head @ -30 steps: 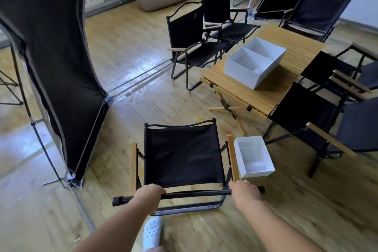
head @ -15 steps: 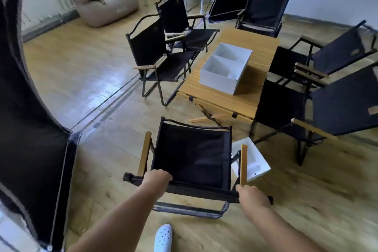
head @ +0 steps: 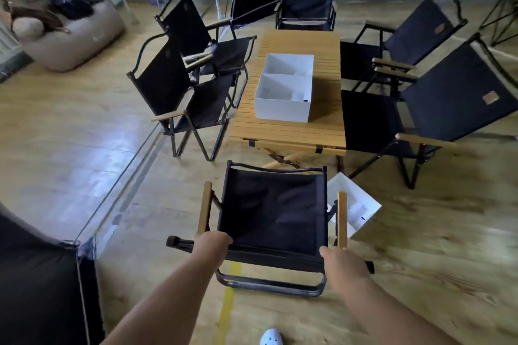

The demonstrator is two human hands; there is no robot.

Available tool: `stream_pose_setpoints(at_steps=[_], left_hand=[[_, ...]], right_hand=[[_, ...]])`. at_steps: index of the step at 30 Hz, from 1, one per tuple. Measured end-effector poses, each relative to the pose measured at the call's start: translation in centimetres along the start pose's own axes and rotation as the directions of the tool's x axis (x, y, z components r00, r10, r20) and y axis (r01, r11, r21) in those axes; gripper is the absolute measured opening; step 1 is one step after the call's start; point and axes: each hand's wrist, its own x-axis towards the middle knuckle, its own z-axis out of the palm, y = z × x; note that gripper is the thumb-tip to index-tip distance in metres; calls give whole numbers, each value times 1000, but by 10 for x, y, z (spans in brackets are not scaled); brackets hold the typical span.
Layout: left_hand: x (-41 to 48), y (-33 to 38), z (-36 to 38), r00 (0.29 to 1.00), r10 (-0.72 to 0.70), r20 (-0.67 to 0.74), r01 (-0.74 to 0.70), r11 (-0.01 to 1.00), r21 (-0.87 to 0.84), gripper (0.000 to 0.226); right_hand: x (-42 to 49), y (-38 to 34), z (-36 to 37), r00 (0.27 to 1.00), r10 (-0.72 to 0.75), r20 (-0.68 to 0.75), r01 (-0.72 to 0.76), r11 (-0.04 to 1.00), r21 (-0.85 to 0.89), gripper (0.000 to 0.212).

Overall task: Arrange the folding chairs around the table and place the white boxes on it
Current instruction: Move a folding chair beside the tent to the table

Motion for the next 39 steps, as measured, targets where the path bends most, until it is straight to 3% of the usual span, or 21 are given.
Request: stream_pose_setpoints(at_steps=[10,19,24,29,39], left_hand=[[-3,-21,9,999,21,40,-23,999,40,47],[-13,-16,12,997,57,51,-58,998,23,47],[-14,-14,14,996,83,27,-79,990,-113,20],[-12,-1,8,994,110,0,-106,961,-256,47],[-2,22,4,992,125,-16,-123,938,-324,55]], right_hand=[[-10,-23,15,998,-63,-4,63,996,-56,25],[-15,-15,21,1000,-23,4,24,999,-25,20],[-19,-14,22,1000,-29,-5,29,1000,13,20],[-24,-4,19,998,-38,-42,40,998,46,6],[-27,29,11,995,-37,-88,40,999,25,35]])
